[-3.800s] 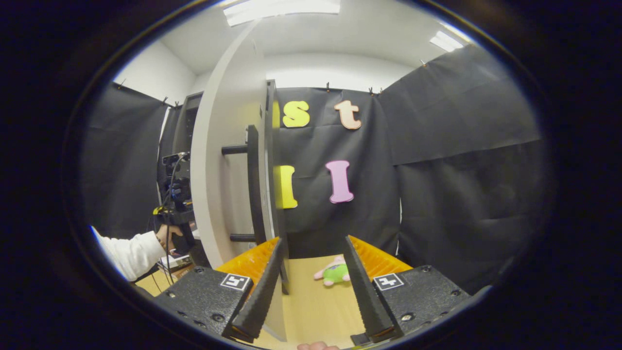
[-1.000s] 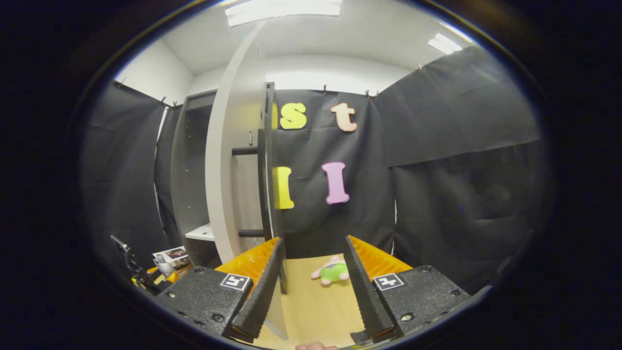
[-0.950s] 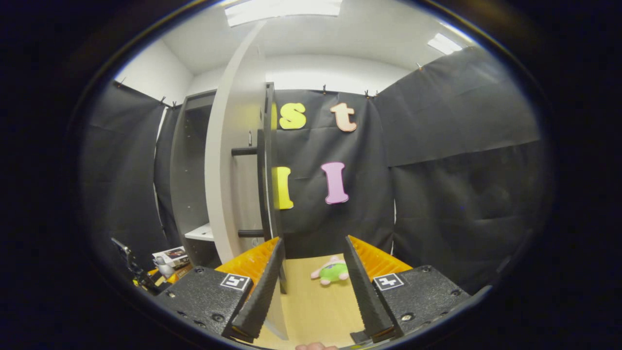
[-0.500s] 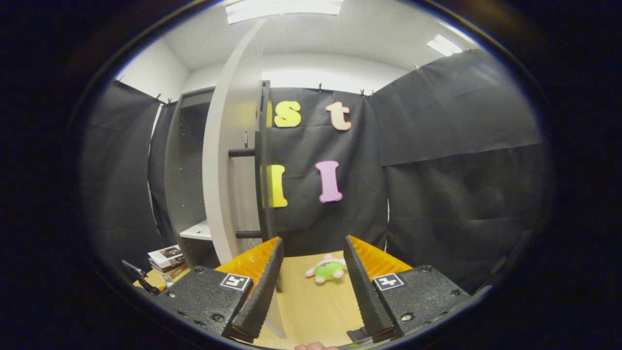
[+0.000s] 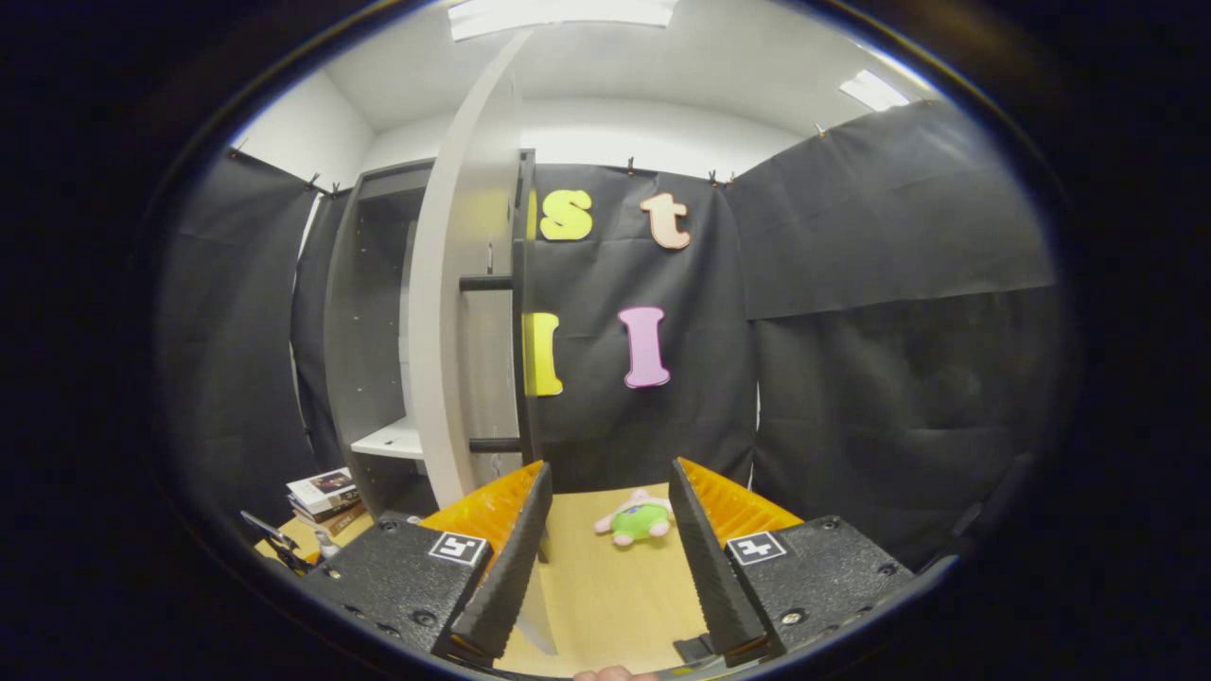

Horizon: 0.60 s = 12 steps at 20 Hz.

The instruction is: Open the cabinet door with the right hand, grasp the bottle in the cabinet with the left hand and place it on the coaster, then close the cabinet door with the right hand.

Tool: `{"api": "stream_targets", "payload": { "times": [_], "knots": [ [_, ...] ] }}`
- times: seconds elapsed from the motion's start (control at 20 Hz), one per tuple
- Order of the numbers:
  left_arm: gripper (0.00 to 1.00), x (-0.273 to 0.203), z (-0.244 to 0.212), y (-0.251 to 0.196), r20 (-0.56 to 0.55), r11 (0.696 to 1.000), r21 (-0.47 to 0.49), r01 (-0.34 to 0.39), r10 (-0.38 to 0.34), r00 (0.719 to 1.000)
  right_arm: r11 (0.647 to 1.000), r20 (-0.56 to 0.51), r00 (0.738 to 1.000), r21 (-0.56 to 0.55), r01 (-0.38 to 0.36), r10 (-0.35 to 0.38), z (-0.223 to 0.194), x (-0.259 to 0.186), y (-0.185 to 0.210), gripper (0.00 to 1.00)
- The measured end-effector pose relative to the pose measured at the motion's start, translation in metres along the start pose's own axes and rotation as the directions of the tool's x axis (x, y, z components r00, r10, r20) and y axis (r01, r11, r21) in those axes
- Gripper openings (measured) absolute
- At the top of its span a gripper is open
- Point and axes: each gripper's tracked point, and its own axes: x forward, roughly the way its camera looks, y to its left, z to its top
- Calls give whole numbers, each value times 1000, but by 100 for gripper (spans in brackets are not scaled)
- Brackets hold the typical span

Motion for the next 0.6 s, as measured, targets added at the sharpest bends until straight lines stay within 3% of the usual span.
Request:
{"api": "stream_targets", "payload": {
  "times": [0.25, 0.5, 0.55, 0.6],
  "knots": [
    [78, -4, 0, -2, -1, 1000, -5, 0, 0, 1000, 1000, -1, 1000, 0, 0, 0, -2, 2, -2, 78],
    [84, -7, -13, -2, -56, 1000, -12, 11, -12, 998, 1000, -3, 1000, 3, -11, 11, -4, 5, 0, 78],
    [74, -7, -11, -2, -55, 1000, -17, 10, -11, 998, 1000, -3, 1000, 5, -13, 13, -5, 6, 0, 78],
    [87, -8, -9, -2, -52, 1000, -21, 14, -15, 999, 1000, -3, 1000, 6, -15, 15, -5, 6, 1, 78]
  ]
}}
